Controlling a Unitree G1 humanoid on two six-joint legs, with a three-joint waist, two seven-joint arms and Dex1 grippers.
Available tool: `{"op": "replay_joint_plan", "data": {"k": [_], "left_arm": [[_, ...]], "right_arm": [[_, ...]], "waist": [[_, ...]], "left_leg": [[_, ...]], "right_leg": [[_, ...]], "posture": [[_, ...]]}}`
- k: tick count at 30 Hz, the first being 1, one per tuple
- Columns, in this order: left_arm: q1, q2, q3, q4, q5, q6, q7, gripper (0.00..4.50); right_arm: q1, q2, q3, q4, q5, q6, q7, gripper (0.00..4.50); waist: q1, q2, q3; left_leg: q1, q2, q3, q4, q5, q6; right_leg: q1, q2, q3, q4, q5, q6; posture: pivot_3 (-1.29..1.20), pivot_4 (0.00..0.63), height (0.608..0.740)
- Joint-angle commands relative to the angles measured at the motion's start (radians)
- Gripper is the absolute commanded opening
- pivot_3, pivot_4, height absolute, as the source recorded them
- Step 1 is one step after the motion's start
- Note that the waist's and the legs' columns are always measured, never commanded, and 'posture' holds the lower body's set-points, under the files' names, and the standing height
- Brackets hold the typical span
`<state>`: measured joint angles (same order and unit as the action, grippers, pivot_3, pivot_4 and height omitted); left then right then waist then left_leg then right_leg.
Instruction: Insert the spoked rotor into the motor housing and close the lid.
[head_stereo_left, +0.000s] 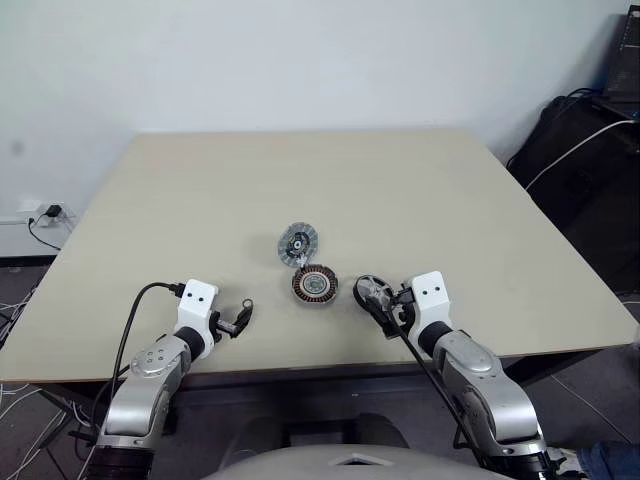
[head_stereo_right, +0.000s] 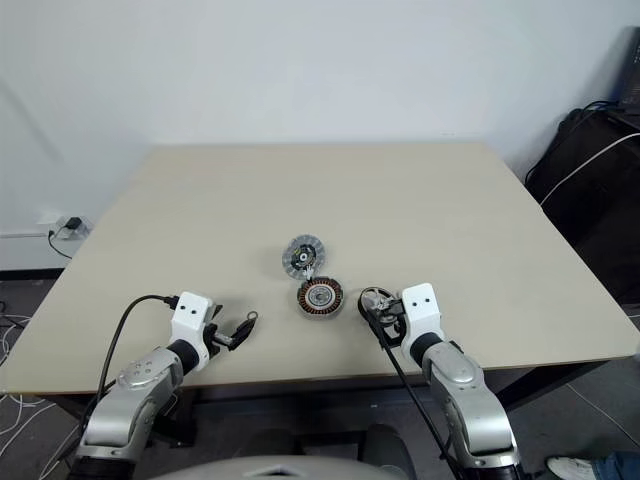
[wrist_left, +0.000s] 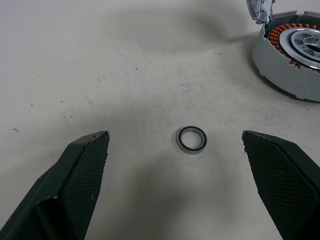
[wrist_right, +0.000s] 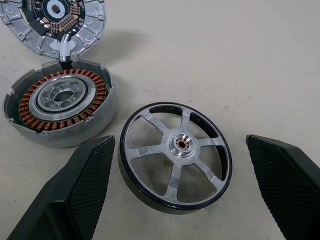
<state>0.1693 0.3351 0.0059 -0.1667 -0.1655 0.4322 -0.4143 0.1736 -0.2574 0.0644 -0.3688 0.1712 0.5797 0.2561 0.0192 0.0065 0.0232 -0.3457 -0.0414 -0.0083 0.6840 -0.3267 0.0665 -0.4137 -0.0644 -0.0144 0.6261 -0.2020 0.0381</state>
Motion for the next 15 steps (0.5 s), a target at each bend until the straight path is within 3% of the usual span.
{"op": "replay_joint_plan", "data": {"k": [1, 15], "left_arm": [[-0.011, -0.001, 0.0, -0.024, -0.001, -0.005, 0.003, 4.48], [-0.034, -0.011, -0.017, 0.007, 0.01, -0.009, 0.009, 4.48]], "right_arm": [[-0.014, 0.004, -0.01, -0.021, -0.002, -0.006, -0.006, 4.46], [-0.02, 0.012, -0.01, -0.013, -0.007, -0.009, -0.009, 4.46]], "waist": [[0.0, 0.0, 0.0], [0.0, 0.0, 0.0]], "left_leg": [[0.0, 0.0, 0.0, 0.0, 0.0, 0.0], [0.0, 0.0, 0.0, 0.0, 0.0, 0.0]], "right_leg": [[0.0, 0.0, 0.0, 0.0, 0.0, 0.0], [0.0, 0.0, 0.0, 0.0, 0.0, 0.0]], "posture": [[0.0, 0.0, 0.74], [0.0, 0.0, 0.74]]}}
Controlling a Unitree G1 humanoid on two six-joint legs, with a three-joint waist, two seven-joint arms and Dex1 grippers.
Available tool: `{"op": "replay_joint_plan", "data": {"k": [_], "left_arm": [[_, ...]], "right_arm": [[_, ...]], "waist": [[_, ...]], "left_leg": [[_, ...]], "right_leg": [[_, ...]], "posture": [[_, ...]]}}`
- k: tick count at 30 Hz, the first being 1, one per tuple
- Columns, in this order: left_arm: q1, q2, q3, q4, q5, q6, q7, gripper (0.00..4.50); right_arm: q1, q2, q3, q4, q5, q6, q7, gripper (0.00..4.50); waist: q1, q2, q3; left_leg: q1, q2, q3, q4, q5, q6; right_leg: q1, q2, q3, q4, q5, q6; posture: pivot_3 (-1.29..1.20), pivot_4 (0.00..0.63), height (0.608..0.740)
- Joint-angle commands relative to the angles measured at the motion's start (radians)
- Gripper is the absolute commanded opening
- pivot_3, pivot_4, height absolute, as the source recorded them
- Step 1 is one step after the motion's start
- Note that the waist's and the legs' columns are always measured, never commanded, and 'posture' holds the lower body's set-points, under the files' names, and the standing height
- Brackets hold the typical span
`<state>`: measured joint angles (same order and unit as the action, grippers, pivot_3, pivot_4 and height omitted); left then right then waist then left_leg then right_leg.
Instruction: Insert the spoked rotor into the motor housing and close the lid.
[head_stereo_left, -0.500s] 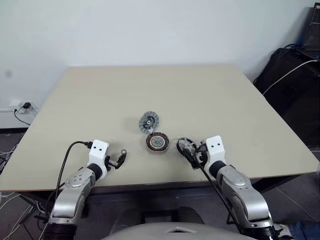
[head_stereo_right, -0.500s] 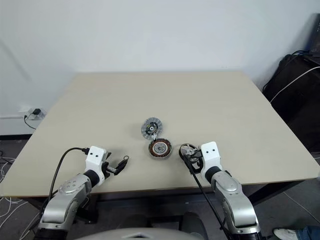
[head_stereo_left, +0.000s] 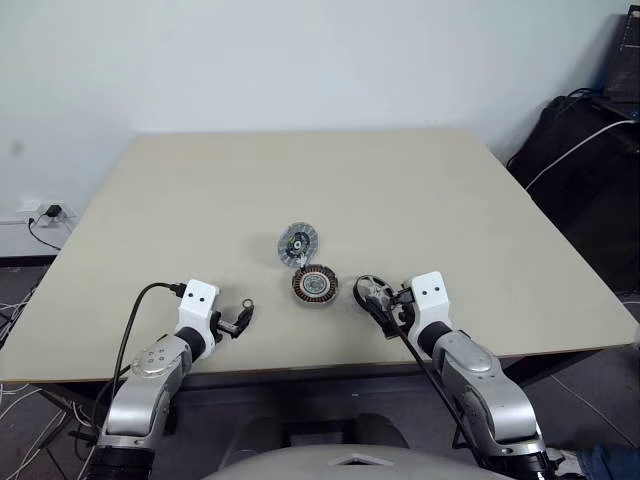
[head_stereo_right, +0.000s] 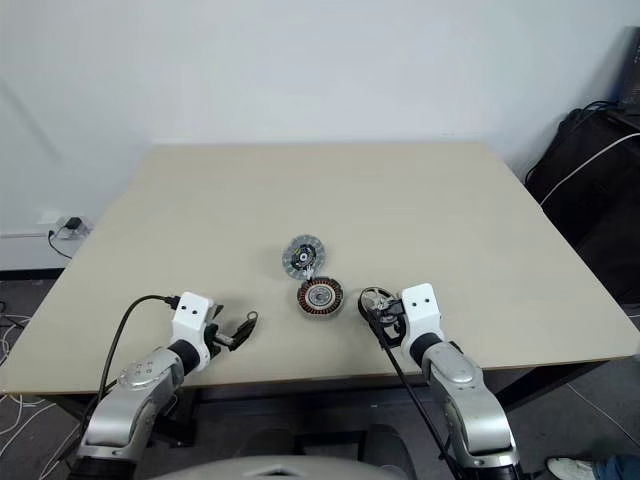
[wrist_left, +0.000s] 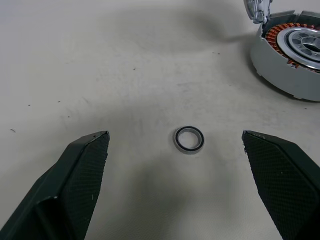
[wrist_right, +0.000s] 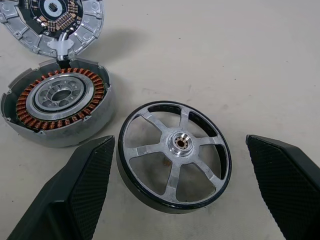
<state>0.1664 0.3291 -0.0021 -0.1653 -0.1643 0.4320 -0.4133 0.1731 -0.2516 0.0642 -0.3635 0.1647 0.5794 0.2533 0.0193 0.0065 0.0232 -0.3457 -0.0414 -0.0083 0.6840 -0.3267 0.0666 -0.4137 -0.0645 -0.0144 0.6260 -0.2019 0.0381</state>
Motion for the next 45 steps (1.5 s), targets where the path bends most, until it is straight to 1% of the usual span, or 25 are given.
{"op": "replay_joint_plan", "data": {"k": [1, 4, 11, 13, 18, 23, 29, 32, 35, 38, 41, 42, 45], "left_arm": [[-0.039, -0.005, -0.014, 0.015, 0.015, -0.009, 0.009, 4.48], [-0.062, -0.01, -0.02, 0.04, 0.024, -0.004, 0.018, 4.48], [-0.158, -0.022, -0.047, 0.161, 0.093, -0.006, 0.081, 4.48], [-0.176, -0.029, -0.051, 0.184, 0.095, -0.017, 0.08, 4.48], [-0.204, -0.042, -0.068, 0.226, 0.089, -0.017, 0.057, 4.48], [-0.2, -0.043, -0.081, 0.235, 0.085, -0.005, 0.032, 4.48], [-0.14, -0.023, -0.074, 0.201, 0.09, 0.026, 0.03, 4.48], [-0.107, -0.003, -0.08, 0.181, 0.099, 0.03, 0.027, 3.86], [-0.089, 0.004, -0.076, 0.166, 0.098, 0.037, 0.03, 2.82], [-0.082, 0.003, -0.07, 0.152, 0.097, 0.047, 0.038, 1.92], [-0.082, 0.003, -0.068, 0.148, 0.099, 0.051, 0.043, 0.91], [-0.083, 0.002, -0.067, 0.148, 0.099, 0.051, 0.045, 0.75], [-0.088, 0.0, -0.067, 0.149, 0.102, 0.044, 0.052, 0.76]], "right_arm": [[-0.019, 0.008, -0.009, -0.017, 0.0, -0.008, -0.006, 4.46], [-0.02, 0.011, -0.006, -0.015, -0.002, -0.008, -0.005, 4.46], [-0.032, 0.016, 0.0, -0.005, -0.002, -0.007, -0.002, 4.46], [-0.034, 0.018, 0.001, -0.003, -0.001, -0.008, -0.002, 4.46], [-0.032, 0.025, 0.003, -0.001, -0.002, -0.011, -0.005, 4.46], [-0.024, 0.029, -0.005, -0.008, -0.001, -0.011, -0.009, 4.46], [-0.009, 0.03, -0.012, -0.018, 0.002, -0.011, -0.02, 4.46], [-0.006, 0.032, -0.013, -0.02, 0.003, -0.009, -0.023, 4.5], [-0.008, 0.032, -0.012, -0.019, 0.004, -0.007, -0.023, 4.5], [-0.012, 0.031, -0.009, -0.014, 0.003, -0.006, -0.021, 4.5], [-0.016, 0.03, -0.008, -0.008, 0.003, -0.006, -0.019, 4.5], [-0.017, 0.03, -0.008, -0.005, 0.002, -0.006, -0.018, 4.5], [-0.019, 0.029, -0.006, 0.0, 0.001, -0.007, -0.018, 4.5]], "waist": [[0.001, 0.0, 0.0], [0.0, 0.0, 0.0], [0.001, 0.0, 0.0], [0.0, 0.0, 0.0], [0.0, 0.0, 0.0], [0.0, 0.0, 0.0], [-0.002, 0.003, -0.003], [-0.005, 0.003, -0.003], [-0.005, 0.004, -0.004], [-0.005, 0.004, -0.004], [-0.005, 0.004, -0.004], [-0.005, 0.004, -0.004], [-0.005, 0.004, -0.004]], "left_leg": [[0.0, 0.0, 0.0, 0.0, 0.0, 0.0], [0.0, 0.0, 0.0, 0.0, 0.0, 0.0], [0.0, 0.0, 0.0, 0.0, 0.0, 0.0], [0.0, 0.0, 0.0, 0.0, 0.0, 0.0], [-0.001, 0.0, 0.0, 0.0, 0.0, 0.0], [-0.001, 0.0, 0.0, 0.0, 0.0, 0.0], [-0.001, 0.0, 0.0, 0.0, 0.0, 0.0], [-0.001, 0.0, 0.0, 0.0, 0.0, 0.0], [0.0, 0.0, 0.0, 0.0, -0.001, 0.0], [0.002, 0.0, 0.0, 0.0, 0.0, 0.0], [0.002, 0.0, 0.0, 0.0, 0.0, 0.0], [0.002, 0.0, 0.0, 0.0, 0.0, 0.0], [0.002, 0.0, 0.0, 0.0, 0.0, 0.0]], "right_leg": [[0.0, 0.0, 0.0, 0.0, 0.0, 0.0], [0.0, 0.0, 0.0, 0.0, 0.0, 0.0], [0.0, 0.001, 0.0, 0.0, 0.001, 0.001], [0.0, 0.001, 0.0, 0.0, 0.002, 0.004], [0.0, 0.0, 0.0, 0.0, 0.003, 0.004], [0.0, 0.0, 0.0, 0.0, 0.002, 0.003], [0.0, 0.0, 0.0, 0.0, 0.002, 0.003], [0.0, 0.0, 0.001, 0.0, 0.002, 0.003], [0.0, 0.0, 0.0, 0.0, 0.0, 0.0], [0.001, -0.001, 0.0, 0.0, 0.0, 0.0], [0.001, 0.0, 0.0, 0.0, 0.0, 0.0], [0.001, 0.0, 0.0, 0.0, 0.0, 0.0], [0.001, 0.0, 0.0, 0.0, 0.0, 0.0]], "posture": [[0.0, 0.0, 0.74], [0.0, 0.0, 0.74], [0.0, 0.0, 0.74], [0.0, 0.0, 0.74], [0.0, 0.0, 0.74], [0.0, 0.0, 0.74], [0.0, 0.0, 0.74], [0.0, 0.0, 0.74], [0.0, 0.0, 0.74], [0.0, 0.0, 0.74], [0.0, 0.0, 0.74], [0.0, 0.0, 0.74], [0.0, 0.0, 0.74]]}}
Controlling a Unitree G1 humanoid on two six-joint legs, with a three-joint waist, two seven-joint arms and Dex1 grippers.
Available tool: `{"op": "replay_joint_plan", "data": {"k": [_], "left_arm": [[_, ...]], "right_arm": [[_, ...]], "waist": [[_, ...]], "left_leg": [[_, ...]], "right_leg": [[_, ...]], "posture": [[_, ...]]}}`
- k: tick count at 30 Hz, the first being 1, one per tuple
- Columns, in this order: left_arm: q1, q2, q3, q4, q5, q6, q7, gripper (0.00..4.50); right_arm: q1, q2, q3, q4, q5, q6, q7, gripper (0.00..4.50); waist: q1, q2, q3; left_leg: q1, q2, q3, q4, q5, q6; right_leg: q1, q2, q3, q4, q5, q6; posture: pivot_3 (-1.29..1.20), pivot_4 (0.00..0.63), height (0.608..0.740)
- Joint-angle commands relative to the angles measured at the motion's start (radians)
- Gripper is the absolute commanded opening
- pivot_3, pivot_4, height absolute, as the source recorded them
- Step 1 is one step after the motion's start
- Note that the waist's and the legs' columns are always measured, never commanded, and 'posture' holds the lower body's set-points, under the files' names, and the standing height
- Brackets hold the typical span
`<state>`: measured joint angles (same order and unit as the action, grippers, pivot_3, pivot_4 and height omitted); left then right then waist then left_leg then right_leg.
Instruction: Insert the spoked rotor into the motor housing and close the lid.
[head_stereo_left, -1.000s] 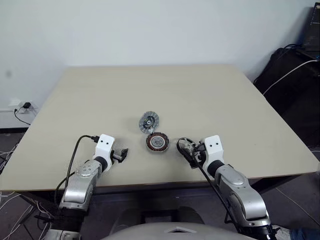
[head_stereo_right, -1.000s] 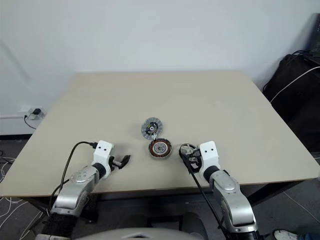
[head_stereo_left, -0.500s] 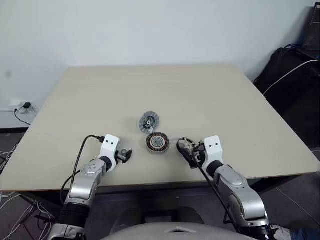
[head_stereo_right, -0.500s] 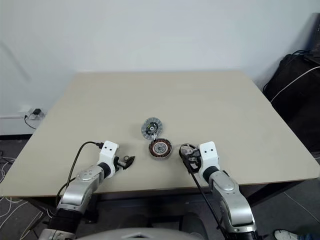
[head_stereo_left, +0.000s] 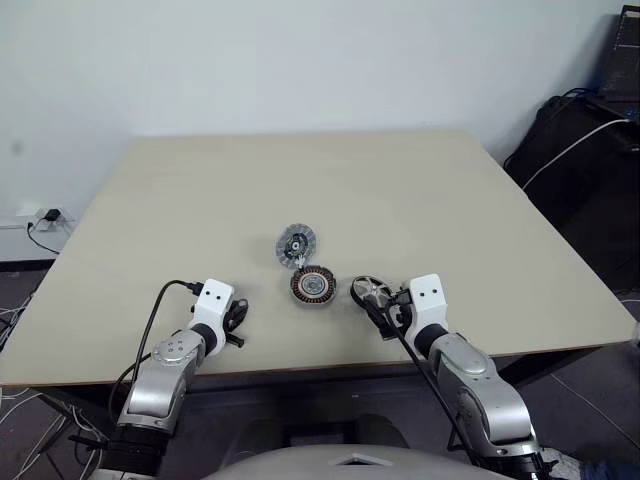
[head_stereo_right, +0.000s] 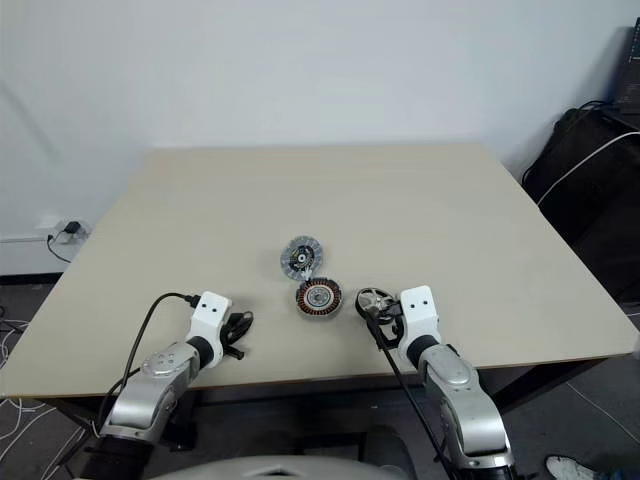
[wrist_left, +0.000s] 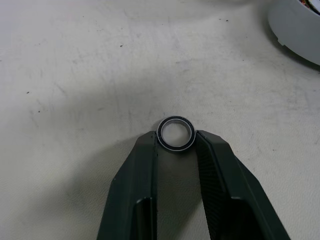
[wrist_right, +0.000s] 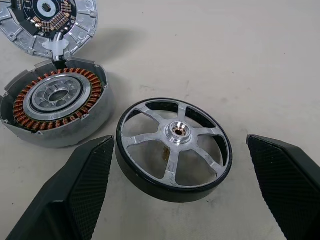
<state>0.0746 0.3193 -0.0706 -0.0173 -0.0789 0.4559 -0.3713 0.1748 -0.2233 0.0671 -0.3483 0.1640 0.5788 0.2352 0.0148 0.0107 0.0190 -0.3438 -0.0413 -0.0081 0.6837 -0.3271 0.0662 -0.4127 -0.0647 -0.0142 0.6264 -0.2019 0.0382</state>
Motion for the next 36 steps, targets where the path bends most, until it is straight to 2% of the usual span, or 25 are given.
{"op": "replay_joint_plan", "data": {"k": [1, 6, 10, 15, 25, 36], "left_arm": [[0.003, 0.009, 0.001, 0.0, 0.017, 0.019, 0.011, 0.76], [-0.006, -0.025, 0.029, -0.079, -0.052, -0.021, -0.018, 0.76], [-0.042, -0.041, -0.006, -0.19, -0.143, -0.026, -0.123, 0.76], [-0.117, -0.059, -0.064, -0.2, -0.153, -0.013, -0.161, 0.76], [-0.286, -0.122, -0.198, 0.031, -0.049, -0.064, -0.163, 0.76], [-0.338, -0.145, -0.217, 0.197, 0.029, -0.119, -0.141, 0.76]], "right_arm": [[-0.021, 0.001, -0.009, -0.015, 0.002, -0.006, 0.0, 4.5], [-0.016, 0.003, -0.011, -0.018, 0.002, -0.007, -0.003, 4.5], [-0.017, 0.006, -0.011, -0.015, 0.003, -0.008, -0.005, 4.5], [-0.024, 0.008, -0.01, -0.008, 0.001, -0.009, -0.003, 4.5], [-0.03, 0.01, -0.011, -0.004, 0.0, -0.018, -0.005, 4.5], [-0.011, 0.011, -0.025, -0.018, 0.002, -0.027, -0.019, 4.5]], "waist": [[0.0, 0.0, 0.0], [0.001, -0.001, 0.001], [0.005, -0.003, 0.002], [0.007, -0.003, 0.002], [0.003, -0.003, 0.002], [0.005, -0.003, 0.002]], "left_leg": [[0.0, 0.0, 0.0, 0.0, 0.0, 0.0], [0.0, 0.0, 0.0, 0.0, 0.0, 0.0], [-0.003, 0.0, 0.0, 0.0, 0.0, 0.0], [-0.003, 0.0, 0.0, 0.0, 0.0, 0.0], [-0.004, -0.001, 0.0, 0.0, 0.001, 0.0], [-0.004, -0.001, 0.0, 0.0, 0.001, 0.0]], "right_leg": [[0.0, 0.0, 0.0, 0.0, 0.0, 0.0], [0.0, 0.0, 0.0, 0.0, 0.0, 0.0], [-0.001, 0.0, 0.0, 0.0, 0.0, 0.0], [0.0, 0.0, 0.0, 0.0, 0.0, 0.0], [0.002, 0.007, 0.0, 0.0, 0.0, 0.0], [0.002, 0.005, 0.001, 0.0, 0.0, 0.0]], "posture": [[0.0, 0.0, 0.74], [0.0, 0.0, 0.74], [0.0, 0.0, 0.74], [0.0, 0.0, 0.74], [0.0, 0.0, 0.74], [0.0, 0.0, 0.74]]}}
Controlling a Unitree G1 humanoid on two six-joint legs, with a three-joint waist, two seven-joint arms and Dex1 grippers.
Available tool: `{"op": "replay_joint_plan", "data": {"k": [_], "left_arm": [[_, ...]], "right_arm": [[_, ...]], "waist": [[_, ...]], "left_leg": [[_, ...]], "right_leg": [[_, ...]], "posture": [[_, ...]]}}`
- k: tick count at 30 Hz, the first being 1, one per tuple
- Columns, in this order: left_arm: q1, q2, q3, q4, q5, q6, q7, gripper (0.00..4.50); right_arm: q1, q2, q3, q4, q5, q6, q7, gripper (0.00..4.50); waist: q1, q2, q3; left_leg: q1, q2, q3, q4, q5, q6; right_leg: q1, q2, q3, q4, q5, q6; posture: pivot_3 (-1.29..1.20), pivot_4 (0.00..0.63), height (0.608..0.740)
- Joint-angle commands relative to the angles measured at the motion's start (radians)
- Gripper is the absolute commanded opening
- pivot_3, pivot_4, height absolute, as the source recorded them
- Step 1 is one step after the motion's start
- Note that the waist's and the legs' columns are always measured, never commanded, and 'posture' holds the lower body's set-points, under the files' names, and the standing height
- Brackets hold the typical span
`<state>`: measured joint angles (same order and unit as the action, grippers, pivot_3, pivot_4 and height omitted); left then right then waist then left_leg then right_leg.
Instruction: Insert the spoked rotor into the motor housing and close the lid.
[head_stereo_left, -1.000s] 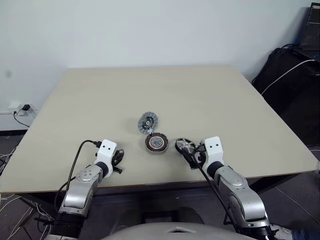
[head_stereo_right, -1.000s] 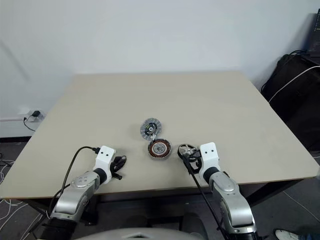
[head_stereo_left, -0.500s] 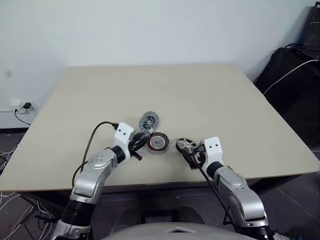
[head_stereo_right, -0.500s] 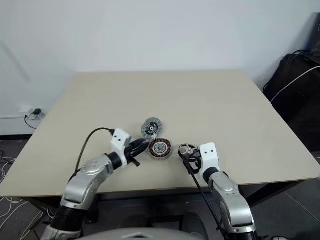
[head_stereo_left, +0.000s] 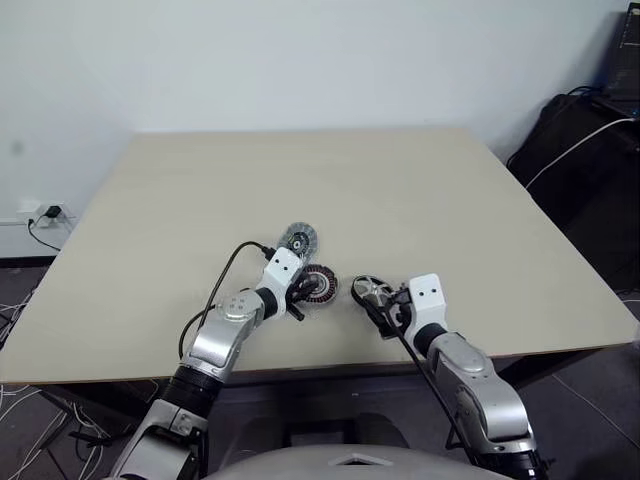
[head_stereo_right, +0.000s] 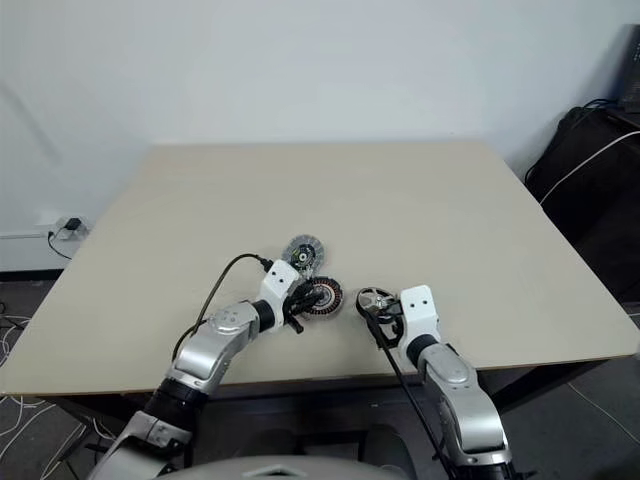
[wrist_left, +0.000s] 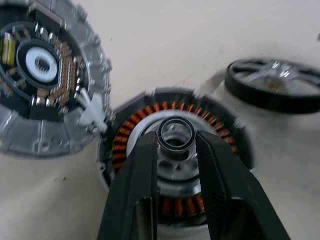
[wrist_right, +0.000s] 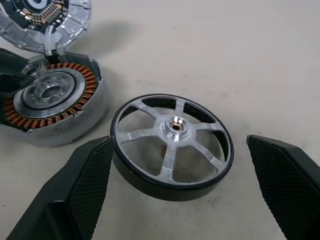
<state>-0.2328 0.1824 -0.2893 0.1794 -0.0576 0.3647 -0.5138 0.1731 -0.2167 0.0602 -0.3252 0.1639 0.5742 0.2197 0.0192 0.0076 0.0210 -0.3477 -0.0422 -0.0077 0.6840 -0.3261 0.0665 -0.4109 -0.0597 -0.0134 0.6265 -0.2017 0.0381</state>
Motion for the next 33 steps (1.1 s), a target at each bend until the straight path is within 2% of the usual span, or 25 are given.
{"op": "replay_joint_plan", "data": {"k": [1, 28, 33], "left_arm": [[-0.03, -0.01, 0.004, 0.003, 0.009, -0.028, 0.001, 0.76], [-0.047, -0.04, 0.006, 0.069, 0.018, -0.02, -0.015, 0.76], [-0.041, -0.046, 0.015, 0.048, 0.009, -0.028, -0.016, 2.32]], "right_arm": [[-0.009, 0.005, -0.018, -0.041, 0.002, -0.023, -0.004, 4.5], [-0.008, 0.022, -0.011, -0.036, -0.002, -0.026, -0.013, 4.5], [-0.003, 0.025, -0.011, -0.04, -0.003, -0.027, -0.015, 4.5]], "waist": [[0.0, 0.0, 0.0], [0.0, 0.0, 0.0], [0.0, 0.0, 0.0]], "left_leg": [[0.0, 0.0, 0.0, 0.0, 0.0, 0.0], [0.0, 0.0, 0.0, 0.0, 0.0, 0.0], [0.0, 0.0, 0.0, 0.0, 0.0, 0.0]], "right_leg": [[0.0, 0.0, 0.0, 0.0, 0.0, 0.0], [0.0, -0.001, 0.0, 0.0, 0.002, 0.004], [0.0, -0.001, 0.0, 0.0, 0.002, 0.004]], "posture": [[0.0, 0.0, 0.74], [0.0, 0.0, 0.74], [0.0, 0.0, 0.74]]}}
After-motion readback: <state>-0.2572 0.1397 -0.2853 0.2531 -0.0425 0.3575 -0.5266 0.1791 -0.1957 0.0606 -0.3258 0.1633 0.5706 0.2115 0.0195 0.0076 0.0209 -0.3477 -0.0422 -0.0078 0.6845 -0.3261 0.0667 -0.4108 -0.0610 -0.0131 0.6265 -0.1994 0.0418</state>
